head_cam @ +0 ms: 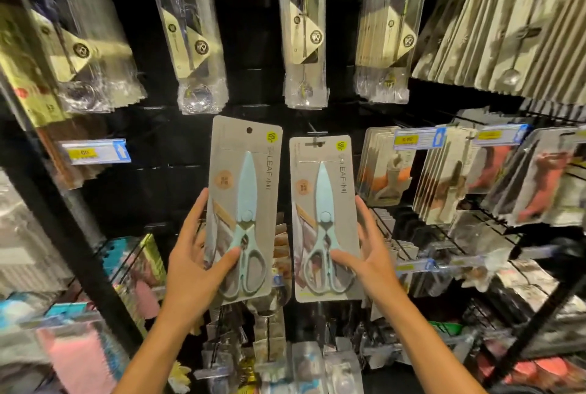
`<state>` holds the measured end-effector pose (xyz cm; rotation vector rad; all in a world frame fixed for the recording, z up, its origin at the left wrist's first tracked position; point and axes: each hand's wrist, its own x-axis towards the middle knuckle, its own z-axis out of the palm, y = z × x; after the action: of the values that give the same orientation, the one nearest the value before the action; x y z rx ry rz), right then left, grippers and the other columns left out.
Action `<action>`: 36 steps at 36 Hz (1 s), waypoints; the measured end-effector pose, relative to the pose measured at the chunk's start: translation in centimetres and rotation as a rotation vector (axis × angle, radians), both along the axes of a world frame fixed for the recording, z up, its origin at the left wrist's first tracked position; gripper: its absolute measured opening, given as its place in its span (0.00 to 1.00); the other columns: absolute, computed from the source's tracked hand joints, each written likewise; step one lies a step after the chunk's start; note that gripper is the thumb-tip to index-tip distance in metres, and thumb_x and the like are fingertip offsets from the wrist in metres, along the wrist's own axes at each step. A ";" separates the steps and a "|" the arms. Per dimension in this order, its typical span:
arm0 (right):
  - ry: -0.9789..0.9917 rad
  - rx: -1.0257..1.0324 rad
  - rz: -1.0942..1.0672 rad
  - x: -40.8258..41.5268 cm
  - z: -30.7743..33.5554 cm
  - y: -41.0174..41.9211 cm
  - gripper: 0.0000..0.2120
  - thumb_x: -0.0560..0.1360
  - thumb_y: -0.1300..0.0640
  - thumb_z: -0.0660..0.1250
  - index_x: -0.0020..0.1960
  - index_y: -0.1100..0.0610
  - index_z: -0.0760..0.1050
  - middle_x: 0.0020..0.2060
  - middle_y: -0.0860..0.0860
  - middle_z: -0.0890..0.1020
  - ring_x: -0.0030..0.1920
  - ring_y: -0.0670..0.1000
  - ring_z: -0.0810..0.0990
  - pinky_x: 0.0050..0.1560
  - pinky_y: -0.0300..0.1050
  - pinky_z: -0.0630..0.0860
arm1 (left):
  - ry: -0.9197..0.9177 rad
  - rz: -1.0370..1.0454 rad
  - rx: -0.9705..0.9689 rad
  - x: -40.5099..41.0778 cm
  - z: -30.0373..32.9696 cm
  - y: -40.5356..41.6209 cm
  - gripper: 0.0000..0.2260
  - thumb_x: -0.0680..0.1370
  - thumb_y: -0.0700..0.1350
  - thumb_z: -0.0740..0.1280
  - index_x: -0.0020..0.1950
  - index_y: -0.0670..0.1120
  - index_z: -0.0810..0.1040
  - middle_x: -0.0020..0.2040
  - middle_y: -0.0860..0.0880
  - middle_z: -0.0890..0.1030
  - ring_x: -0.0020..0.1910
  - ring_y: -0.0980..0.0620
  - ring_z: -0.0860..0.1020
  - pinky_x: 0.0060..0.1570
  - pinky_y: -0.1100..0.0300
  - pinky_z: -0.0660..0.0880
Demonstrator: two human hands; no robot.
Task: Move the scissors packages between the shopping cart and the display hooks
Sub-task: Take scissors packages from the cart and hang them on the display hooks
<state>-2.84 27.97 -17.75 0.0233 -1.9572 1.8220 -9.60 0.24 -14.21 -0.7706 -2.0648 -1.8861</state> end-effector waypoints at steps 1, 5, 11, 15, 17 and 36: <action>0.002 0.001 0.006 -0.2 0.0 0.2 0.44 0.75 0.70 0.72 0.78 0.39 0.55 0.60 0.20 0.72 0.62 0.30 0.75 0.52 0.31 0.78 | 0.003 0.004 0.002 0.0 0.1 0.3 0.42 0.74 0.36 0.75 0.78 0.66 0.61 0.76 0.57 0.71 0.71 0.55 0.75 0.64 0.56 0.78; 0.006 0.005 0.033 -1.4 0.1 1.1 0.44 0.75 0.68 0.72 0.78 0.37 0.55 0.62 0.22 0.72 0.65 0.34 0.75 0.58 0.40 0.79 | 0.028 0.039 -0.016 -0.1 0.3 1.2 0.42 0.74 0.35 0.75 0.78 0.65 0.61 0.76 0.58 0.71 0.71 0.55 0.74 0.66 0.52 0.76; 0.010 -0.011 0.053 -3.1 -0.7 1.8 0.46 0.74 0.66 0.74 0.77 0.32 0.56 0.69 0.31 0.72 0.70 0.44 0.75 0.66 0.60 0.77 | 0.032 0.070 0.017 0.0 0.5 1.9 0.42 0.73 0.33 0.74 0.79 0.62 0.62 0.73 0.57 0.74 0.67 0.57 0.78 0.57 0.66 0.79; 0.017 -0.014 0.077 -4.1 -1.3 2.1 0.45 0.74 0.65 0.75 0.77 0.31 0.56 0.73 0.42 0.71 0.70 0.49 0.75 0.67 0.62 0.75 | 0.018 0.086 0.047 0.0 0.9 2.2 0.42 0.73 0.31 0.74 0.80 0.59 0.61 0.66 0.64 0.79 0.63 0.58 0.80 0.55 0.65 0.80; 0.022 -0.018 0.076 -4.4 -1.6 2.3 0.46 0.74 0.65 0.74 0.77 0.33 0.56 0.72 0.39 0.72 0.70 0.46 0.75 0.68 0.60 0.75 | 0.019 0.107 0.049 0.0 1.0 2.4 0.43 0.73 0.33 0.74 0.79 0.61 0.62 0.66 0.60 0.80 0.63 0.57 0.81 0.55 0.64 0.80; -0.029 0.275 0.048 -9.7 -2.7 4.2 0.45 0.81 0.56 0.67 0.77 0.29 0.38 0.69 0.30 0.67 0.63 0.34 0.75 0.61 0.38 0.76 | 0.076 0.201 0.070 -0.2 2.1 4.8 0.42 0.73 0.36 0.75 0.79 0.65 0.61 0.72 0.57 0.75 0.66 0.56 0.78 0.59 0.61 0.80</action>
<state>-12.53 32.14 -20.41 0.1330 -2.2315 1.5756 -9.80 5.08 -12.07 -0.5851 -1.9396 -1.7817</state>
